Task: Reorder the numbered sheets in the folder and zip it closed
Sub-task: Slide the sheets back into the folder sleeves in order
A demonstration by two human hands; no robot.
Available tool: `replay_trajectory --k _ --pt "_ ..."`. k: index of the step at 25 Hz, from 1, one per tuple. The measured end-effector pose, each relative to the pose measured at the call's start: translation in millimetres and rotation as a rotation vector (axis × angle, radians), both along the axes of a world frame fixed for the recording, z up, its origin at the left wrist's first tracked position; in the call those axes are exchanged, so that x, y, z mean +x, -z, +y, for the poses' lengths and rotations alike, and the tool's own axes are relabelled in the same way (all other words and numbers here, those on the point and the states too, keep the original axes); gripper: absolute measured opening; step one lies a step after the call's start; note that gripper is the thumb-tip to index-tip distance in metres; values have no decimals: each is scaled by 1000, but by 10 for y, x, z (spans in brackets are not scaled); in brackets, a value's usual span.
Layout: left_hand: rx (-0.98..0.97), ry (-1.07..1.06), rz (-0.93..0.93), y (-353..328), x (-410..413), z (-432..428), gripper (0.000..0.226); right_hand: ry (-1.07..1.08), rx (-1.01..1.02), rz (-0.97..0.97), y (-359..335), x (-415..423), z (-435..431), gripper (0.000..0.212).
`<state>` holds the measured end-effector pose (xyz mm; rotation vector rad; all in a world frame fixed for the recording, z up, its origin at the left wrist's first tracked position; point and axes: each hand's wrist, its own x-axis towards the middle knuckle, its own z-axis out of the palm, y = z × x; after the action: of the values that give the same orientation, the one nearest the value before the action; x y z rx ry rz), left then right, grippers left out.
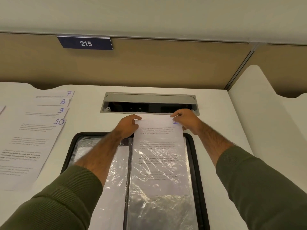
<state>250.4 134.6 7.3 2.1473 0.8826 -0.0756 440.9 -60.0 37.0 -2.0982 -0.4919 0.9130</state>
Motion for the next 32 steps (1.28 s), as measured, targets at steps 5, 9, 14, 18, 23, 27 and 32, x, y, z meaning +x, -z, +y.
replay_trajectory --k 5,9,14,18,23,27,32 --pt "94 33 -12 -11 -149 -168 21 6 14 30 31 -125 -236 18" --pt "233 93 45 -6 -249 -278 28 120 113 -15 29 -301 -468 16" --pt "304 90 25 -58 -382 -511 53 195 189 66 -8 -522 -700 15" --pt "380 111 47 -40 -476 -619 49 320 235 216 -53 -770 -855 21" --pt "343 205 140 149 -489 -684 53 330 170 268 151 -1029 -1070 24" --pt "321 189 -14 234 -693 -975 67 326 126 240 228 -1120 -1227 20" --pt "452 220 51 391 -1256 -1672 79 338 155 277 174 -1204 -1399 16"
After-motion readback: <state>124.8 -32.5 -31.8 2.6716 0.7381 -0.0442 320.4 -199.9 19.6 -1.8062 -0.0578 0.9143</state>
